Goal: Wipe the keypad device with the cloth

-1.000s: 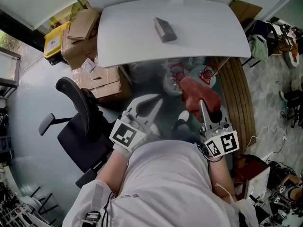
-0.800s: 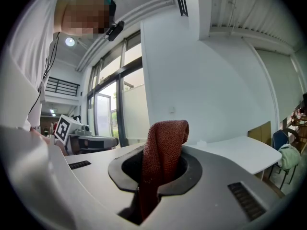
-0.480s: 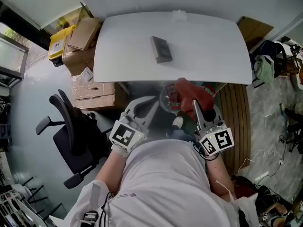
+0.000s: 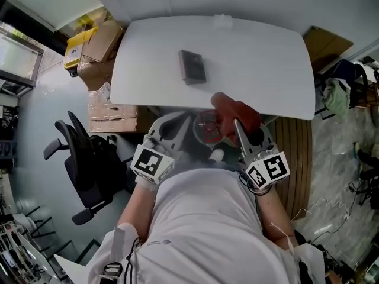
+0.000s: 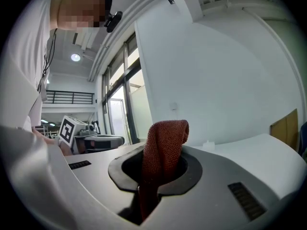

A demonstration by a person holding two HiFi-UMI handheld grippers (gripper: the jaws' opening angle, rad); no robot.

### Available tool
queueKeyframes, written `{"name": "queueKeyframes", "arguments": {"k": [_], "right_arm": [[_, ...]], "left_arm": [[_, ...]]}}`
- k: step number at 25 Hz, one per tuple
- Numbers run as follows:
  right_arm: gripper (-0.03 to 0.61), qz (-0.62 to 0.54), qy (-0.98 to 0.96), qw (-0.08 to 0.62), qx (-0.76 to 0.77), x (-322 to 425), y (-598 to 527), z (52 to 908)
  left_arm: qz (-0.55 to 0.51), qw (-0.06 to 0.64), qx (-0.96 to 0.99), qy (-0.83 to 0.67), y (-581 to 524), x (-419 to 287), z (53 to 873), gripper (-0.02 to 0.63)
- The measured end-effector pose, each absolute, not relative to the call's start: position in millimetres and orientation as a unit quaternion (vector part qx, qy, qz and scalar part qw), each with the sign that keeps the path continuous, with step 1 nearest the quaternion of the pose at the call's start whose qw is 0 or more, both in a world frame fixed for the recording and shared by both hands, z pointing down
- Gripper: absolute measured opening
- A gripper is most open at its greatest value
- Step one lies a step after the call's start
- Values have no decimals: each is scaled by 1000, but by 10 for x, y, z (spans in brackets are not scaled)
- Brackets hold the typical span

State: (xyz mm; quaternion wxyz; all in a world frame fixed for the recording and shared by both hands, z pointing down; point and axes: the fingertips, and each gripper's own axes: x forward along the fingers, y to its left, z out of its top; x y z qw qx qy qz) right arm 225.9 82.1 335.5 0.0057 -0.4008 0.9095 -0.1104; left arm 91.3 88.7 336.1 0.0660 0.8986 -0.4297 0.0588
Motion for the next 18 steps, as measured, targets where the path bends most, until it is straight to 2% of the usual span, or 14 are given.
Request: {"name": "queueKeyframes", "arguments": {"k": [13, 18], "right_arm": [[54, -164, 898, 8, -409, 2431, 332, 3482], [54, -166, 896, -18, -411, 2274, 38, 3549]], "left_arm": [[90, 65, 885, -453, 482, 765, 3569, 12], [99, 83, 882, -453, 214, 577, 3796, 12]]}}
